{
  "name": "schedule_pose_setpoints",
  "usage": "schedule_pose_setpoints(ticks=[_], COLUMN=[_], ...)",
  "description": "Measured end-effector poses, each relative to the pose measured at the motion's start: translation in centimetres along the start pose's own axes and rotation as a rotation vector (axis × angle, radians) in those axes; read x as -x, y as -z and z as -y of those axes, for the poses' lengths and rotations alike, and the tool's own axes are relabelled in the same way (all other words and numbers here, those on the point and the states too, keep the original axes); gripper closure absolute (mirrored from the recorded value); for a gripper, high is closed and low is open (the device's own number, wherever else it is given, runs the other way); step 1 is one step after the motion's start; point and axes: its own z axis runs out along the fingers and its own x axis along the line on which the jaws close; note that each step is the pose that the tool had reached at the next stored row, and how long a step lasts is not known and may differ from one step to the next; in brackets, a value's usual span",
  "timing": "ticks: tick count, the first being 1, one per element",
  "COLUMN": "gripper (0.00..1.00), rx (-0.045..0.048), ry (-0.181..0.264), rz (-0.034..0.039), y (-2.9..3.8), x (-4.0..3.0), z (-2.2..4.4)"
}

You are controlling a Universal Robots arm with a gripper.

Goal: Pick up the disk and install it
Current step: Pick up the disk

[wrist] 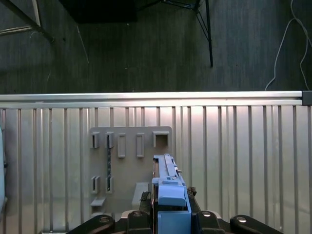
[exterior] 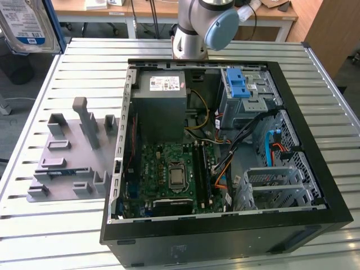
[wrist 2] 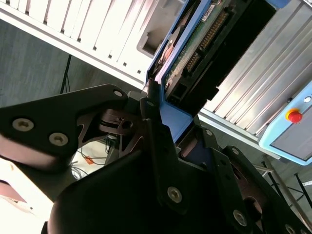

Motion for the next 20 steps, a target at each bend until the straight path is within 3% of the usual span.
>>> schedule_pose_setpoints(ticks=[5, 16, 20], gripper=[0.64, 0.64, 0.64], rx=[-0.0001, 0.0003, 0.0004], ry=[0.0, 0.0, 0.0], rz=[-0.0001, -0.0001, -0.0001], y=[0.01, 0.02, 0.03], x=[-0.6, -0.76, -1.22], z=[0.22, 3.37, 3.8])
